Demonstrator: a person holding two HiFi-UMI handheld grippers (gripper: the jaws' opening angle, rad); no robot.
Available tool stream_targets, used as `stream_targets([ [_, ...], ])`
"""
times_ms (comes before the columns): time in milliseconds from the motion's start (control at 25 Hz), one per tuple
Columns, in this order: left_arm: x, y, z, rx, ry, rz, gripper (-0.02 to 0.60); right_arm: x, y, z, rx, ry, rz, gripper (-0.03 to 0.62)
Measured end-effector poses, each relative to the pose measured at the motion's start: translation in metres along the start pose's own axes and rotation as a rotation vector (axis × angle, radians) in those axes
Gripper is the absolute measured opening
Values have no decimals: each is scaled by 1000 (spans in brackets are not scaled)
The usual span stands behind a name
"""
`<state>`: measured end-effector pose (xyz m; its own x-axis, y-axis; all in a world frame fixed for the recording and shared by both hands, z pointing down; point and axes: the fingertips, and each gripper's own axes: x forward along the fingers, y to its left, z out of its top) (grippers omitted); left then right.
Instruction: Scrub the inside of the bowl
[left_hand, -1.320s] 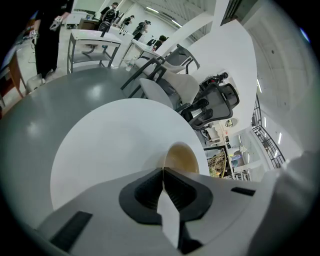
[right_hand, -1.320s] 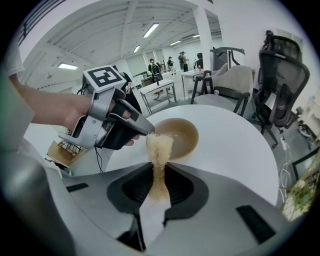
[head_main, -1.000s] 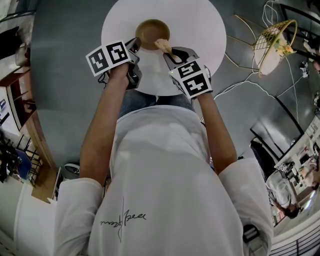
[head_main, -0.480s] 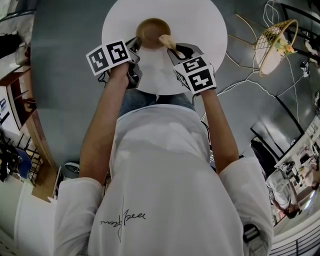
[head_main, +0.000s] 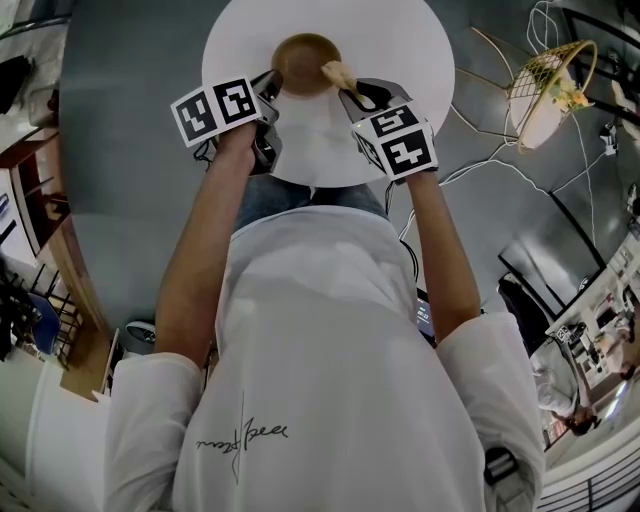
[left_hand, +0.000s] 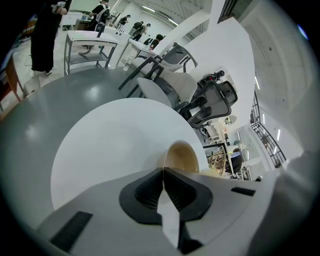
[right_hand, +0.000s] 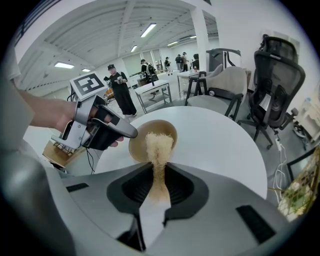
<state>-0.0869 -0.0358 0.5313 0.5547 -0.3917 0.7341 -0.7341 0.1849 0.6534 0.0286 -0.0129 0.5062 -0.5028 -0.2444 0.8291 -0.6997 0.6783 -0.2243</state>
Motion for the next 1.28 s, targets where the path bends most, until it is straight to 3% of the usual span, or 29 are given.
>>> stream_targets([
  [360,1,0,-3,-8,3,-5,14,-2,-4,2,-67,15,11,84],
  [960,1,-6,-2,-2,17,-36,17,-2,-14,10,-88,2,-18,84],
  [1280,-5,-6,3,-21,-22,-48,75,-3,-12,10,-80,-4,-20,84],
])
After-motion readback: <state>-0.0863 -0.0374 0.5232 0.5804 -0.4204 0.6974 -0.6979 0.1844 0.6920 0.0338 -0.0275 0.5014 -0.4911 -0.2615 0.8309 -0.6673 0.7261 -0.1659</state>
